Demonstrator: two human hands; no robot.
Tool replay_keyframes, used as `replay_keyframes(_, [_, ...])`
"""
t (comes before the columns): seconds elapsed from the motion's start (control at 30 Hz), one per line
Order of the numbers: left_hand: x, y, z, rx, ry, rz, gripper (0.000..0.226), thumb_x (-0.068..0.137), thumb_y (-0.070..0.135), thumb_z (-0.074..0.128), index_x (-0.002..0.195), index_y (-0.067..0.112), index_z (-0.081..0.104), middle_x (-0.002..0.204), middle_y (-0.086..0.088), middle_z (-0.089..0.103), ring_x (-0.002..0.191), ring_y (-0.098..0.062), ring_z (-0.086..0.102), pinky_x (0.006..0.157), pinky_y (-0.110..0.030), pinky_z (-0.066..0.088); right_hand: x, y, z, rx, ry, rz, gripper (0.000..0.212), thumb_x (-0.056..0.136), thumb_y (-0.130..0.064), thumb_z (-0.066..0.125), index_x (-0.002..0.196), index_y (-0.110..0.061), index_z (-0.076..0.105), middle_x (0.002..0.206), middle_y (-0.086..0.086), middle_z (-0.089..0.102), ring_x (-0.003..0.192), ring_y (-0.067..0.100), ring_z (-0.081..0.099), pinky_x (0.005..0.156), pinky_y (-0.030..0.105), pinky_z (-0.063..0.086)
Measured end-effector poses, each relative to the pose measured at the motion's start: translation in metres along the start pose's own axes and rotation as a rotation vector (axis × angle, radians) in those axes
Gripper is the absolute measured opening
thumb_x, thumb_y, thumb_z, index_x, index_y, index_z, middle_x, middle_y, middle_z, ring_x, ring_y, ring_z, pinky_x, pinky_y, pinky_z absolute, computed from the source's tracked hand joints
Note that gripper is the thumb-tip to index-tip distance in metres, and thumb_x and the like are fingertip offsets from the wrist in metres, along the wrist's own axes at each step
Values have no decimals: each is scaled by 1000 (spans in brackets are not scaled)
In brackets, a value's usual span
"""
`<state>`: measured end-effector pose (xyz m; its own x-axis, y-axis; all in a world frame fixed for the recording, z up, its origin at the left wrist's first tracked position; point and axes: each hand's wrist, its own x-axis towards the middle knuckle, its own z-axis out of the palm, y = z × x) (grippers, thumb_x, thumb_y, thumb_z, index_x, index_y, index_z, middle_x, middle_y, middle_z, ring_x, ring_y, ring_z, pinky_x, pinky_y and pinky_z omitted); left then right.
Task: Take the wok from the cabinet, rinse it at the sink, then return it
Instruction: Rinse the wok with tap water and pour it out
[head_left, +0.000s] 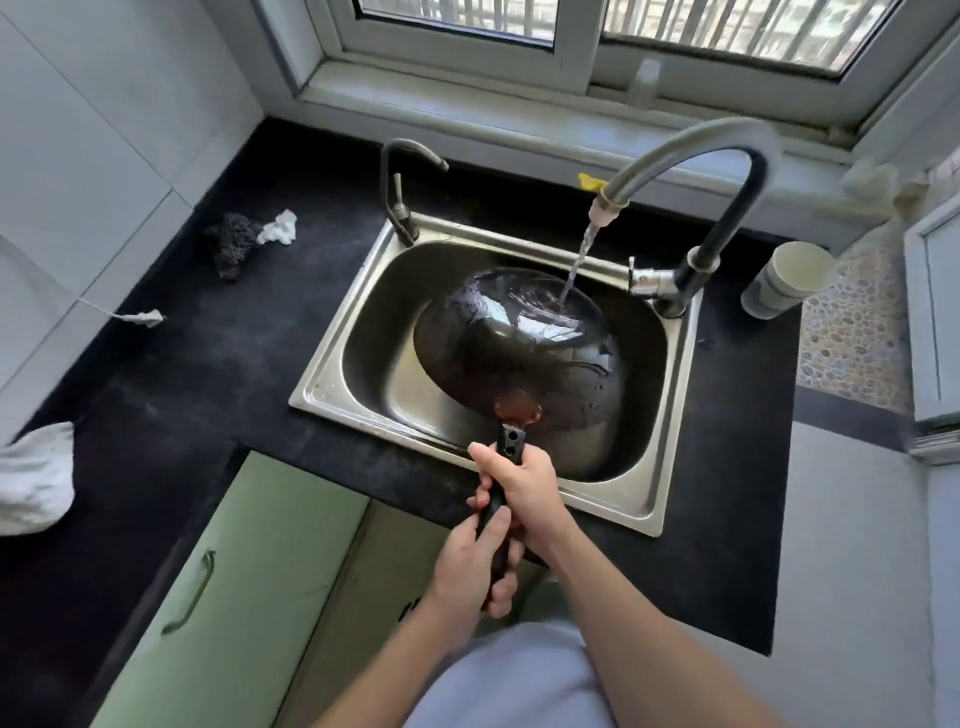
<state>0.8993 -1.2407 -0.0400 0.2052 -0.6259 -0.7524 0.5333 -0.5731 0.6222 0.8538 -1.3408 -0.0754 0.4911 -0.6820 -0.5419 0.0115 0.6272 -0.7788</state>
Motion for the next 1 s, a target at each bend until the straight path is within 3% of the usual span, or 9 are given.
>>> replay_keyframes(0.5, [13,12,24,318,152,80,36,99,36,48,79,8,54,59,-7,51,35,-18,42,37,-25,35,10,-16,-18,31,17,139,34,94,-22,70,69,-11,49,58,4,51,46,17,53,58,36,53])
replay_keyframes(0.73, [13,13,79,308,237,96,37,99,34,49,75,7,53,58,-6,52,35,-18,44,35,-25,36,5,-46,-56,49,-52,178,35,93,-18,71,69,-12,48,61,5,50,47,17,53,47,28,49])
replay_keyframes(1.0, [17,21,127,482,321,70,36,98,40,47,82,10,55,58,-1,56,36,-14,52,38,-25,42,10,-57,-99,113,-132,242,36,90,-25,76,68,-13,50,60,1,49,49,14,52,61,36,48])
